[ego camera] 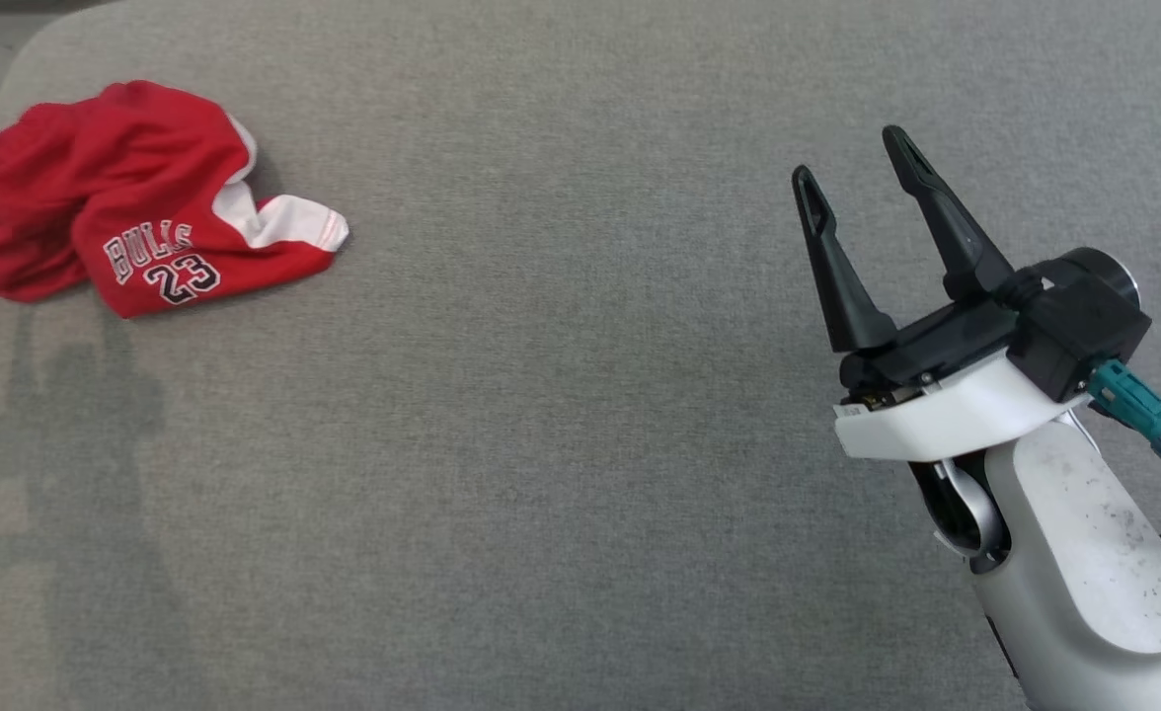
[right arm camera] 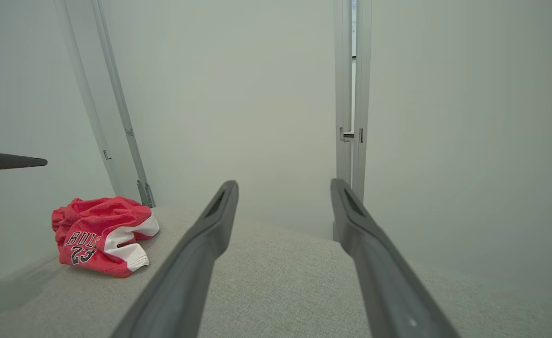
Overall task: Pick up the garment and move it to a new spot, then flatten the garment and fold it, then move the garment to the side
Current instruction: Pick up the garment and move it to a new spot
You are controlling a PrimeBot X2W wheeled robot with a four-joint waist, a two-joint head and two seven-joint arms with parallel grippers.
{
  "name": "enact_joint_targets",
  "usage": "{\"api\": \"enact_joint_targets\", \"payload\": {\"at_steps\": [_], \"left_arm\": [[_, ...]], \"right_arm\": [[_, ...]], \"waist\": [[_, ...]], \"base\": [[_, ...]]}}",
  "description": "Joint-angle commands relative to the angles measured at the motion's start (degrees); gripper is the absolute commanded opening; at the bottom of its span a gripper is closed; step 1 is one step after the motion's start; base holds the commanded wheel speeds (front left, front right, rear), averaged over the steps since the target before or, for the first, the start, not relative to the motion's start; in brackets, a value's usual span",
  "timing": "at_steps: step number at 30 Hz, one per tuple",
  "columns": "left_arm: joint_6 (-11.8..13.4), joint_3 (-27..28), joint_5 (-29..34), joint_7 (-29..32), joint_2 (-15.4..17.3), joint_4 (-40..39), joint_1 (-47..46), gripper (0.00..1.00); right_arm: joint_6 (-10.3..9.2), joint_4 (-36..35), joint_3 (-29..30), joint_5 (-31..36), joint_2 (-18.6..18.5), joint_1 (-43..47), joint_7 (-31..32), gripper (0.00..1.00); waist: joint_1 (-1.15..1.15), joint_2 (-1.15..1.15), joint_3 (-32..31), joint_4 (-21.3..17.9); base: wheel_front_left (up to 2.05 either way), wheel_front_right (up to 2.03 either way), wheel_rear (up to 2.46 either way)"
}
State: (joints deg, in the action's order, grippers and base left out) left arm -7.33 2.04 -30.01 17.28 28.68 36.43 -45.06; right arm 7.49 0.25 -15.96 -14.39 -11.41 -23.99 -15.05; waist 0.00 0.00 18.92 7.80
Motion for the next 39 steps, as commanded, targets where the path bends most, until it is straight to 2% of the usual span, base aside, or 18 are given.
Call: {"api": "enact_joint_targets", "payload": {"at_steps": [1,7,13,14,15,16,22,27,39], "left_arm": [[-0.1,-0.2,-1.0,0.7,1.1,1.9,-2.1,1.0],[-0.1,-3.2,-3.4,2.1,4.6,11.2,-5.2,1.0],[-0.1,-5.7,-5.7,2.2,6.3,18.9,-5.4,1.0],[-0.1,-6.2,-5.9,1.9,6.2,19.4,-5.5,0.76],[-0.1,-6.6,-6.1,1.3,6.4,20.1,-5.7,0.17],[-0.1,-7.0,-6.3,0.8,6.5,20.5,-5.7,0.0],[-0.1,-10.6,-7.8,-2.5,7.6,22.2,-6.5,0.0],[-0.1,-14.3,-8.5,-5.6,8.2,21.8,-6.1,0.0],[-0.1,-26.1,-9.3,-9.5,10.2,13.3,-8.3,0.0]], "right_arm": [[0.01,-0.4,-0.2,0.3,0.4,-1.5,-0.2,1.0],[0.01,-0.8,-0.6,0.3,2.0,-3.9,-0.2,1.0],[0.01,-1.2,0.4,0.5,2.8,-2.9,-0.2,1.0],[0.01,-1.2,0.6,0.5,2.8,-2.7,-0.2,1.0],[0.01,-1.3,0.8,0.5,2.8,-2.4,-0.2,1.0],[0.01,-1.3,0.9,0.5,2.8,-2.3,-0.2,1.0],[0.01,-0.7,1.2,0.7,3.0,-1.3,-0.2,1.0],[0.01,0.3,1.0,0.0,3.2,-0.2,-0.2,1.0],[0.01,2.7,2.1,-2.1,3.4,5.5,-0.2,1.0]], "waist": [[0.0,0.0,7.8,-7.4],[0.0,0.0,10.4,-11.3],[0.0,0.0,10.6,-13.5],[0.0,0.0,10.6,-13.6],[0.0,0.0,10.5,-13.7],[0.0,0.0,10.4,-13.7],[0.0,0.0,8.4,-13.2],[0.0,0.0,3.8,-12.6],[0.0,0.0,-8.1,-12.7]], "base": [[0.0,0.0,0.0],[0.0,0.0,0.0],[0.0,0.0,0.0],[0.0,0.0,0.0],[0.0,0.0,0.0],[0.0,0.0,0.0],[0.0,0.0,0.0],[0.0,0.0,0.0],[0.0,0.0,0.0]]}}
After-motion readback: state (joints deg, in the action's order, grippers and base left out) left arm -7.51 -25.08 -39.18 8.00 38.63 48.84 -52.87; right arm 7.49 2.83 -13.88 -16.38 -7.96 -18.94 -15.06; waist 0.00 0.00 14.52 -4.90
